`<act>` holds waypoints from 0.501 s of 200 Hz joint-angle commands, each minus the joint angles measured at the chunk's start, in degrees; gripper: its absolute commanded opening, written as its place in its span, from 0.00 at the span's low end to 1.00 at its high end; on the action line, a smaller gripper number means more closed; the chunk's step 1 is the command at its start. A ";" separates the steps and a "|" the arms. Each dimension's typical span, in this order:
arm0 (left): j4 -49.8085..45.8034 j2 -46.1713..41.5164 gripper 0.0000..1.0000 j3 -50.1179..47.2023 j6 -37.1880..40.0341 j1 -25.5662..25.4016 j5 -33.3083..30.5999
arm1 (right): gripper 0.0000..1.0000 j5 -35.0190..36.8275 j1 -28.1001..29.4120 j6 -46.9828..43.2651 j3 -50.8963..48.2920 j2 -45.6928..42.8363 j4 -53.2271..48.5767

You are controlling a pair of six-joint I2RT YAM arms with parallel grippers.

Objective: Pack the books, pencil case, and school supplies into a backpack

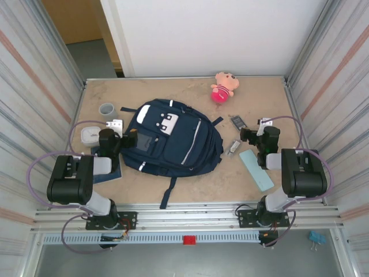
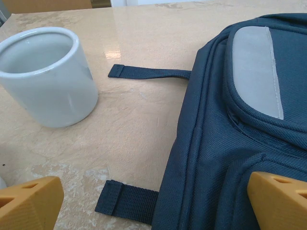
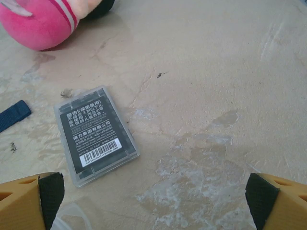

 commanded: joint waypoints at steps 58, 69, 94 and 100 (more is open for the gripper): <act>0.67 -0.19 0.99 0.73 0.53 0.21 -0.64 | 0.99 -0.02 -0.19 0.53 0.62 -0.68 0.45; 0.66 -0.20 0.99 0.81 0.50 0.16 -0.62 | 0.99 -0.13 -0.24 0.58 0.54 -0.68 0.46; 0.57 -0.09 0.99 0.79 0.55 0.09 -0.61 | 0.99 -0.13 -0.20 0.62 0.55 -0.68 0.38; 0.58 -0.11 0.99 0.81 0.49 0.18 -0.65 | 0.99 -0.21 -0.20 0.55 0.55 -0.68 0.45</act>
